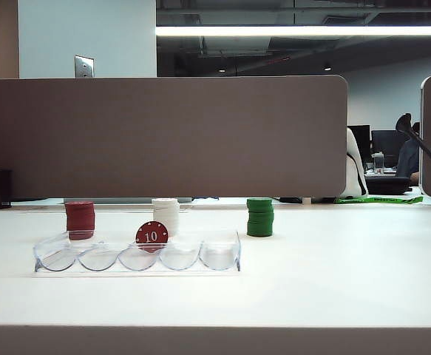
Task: Pick up the chip in the box and place it on the pile of chips with the same color.
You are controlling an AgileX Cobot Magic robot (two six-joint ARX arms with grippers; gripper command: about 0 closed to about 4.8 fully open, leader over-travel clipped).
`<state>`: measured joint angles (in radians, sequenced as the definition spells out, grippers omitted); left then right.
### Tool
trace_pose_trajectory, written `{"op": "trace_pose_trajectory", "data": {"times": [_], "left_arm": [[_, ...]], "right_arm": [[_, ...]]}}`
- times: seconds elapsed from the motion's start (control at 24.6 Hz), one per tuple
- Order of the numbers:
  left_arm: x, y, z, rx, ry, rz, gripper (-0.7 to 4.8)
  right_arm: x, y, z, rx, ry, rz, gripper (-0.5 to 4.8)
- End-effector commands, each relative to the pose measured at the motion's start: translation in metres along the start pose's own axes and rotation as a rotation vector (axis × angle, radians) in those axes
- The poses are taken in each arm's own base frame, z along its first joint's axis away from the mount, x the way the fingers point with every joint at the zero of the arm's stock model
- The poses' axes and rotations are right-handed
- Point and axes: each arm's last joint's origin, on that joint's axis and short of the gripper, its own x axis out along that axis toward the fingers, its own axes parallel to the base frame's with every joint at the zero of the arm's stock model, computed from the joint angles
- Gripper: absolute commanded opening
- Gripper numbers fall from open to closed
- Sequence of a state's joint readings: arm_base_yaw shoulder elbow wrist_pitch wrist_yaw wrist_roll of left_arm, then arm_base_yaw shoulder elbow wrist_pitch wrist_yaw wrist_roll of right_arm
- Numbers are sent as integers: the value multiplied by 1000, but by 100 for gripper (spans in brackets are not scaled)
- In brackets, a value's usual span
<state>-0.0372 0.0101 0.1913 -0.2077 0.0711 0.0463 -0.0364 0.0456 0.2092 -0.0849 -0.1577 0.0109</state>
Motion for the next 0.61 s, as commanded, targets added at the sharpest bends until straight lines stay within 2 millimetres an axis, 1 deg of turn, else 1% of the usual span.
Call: {"op": "trace_pose_trajectory", "data": {"times": [0.04,0.08,0.12,0.16,0.24,0.37,0.41,0.45,0.49,0.61], "left_arm": [[-5,0,12,5,22,-16,-6],[-7,-1,16,3,40,-35,-6],[-6,-2,22,-2,75,-78,-6],[-4,-2,26,-6,93,-105,-6],[2,-2,39,-11,122,-152,-6],[11,-2,55,12,152,-182,-6],[19,-1,65,54,168,-194,-6],[26,0,74,90,180,-200,-6],[30,1,80,106,186,-203,-6],[44,2,90,126,216,-213,-6]], "right_arm": [[3,1,14,-26,100,43,-6],[5,1,19,-27,121,56,-6],[12,1,30,-14,172,88,-6],[17,1,37,-7,197,109,-6],[34,0,53,10,252,162,-6],[51,-1,65,-11,295,196,-6],[61,1,69,-41,326,227,-6],[72,6,69,-57,354,272,-6],[79,10,68,-61,378,291,-6],[94,24,62,-78,444,326,-6]]}}
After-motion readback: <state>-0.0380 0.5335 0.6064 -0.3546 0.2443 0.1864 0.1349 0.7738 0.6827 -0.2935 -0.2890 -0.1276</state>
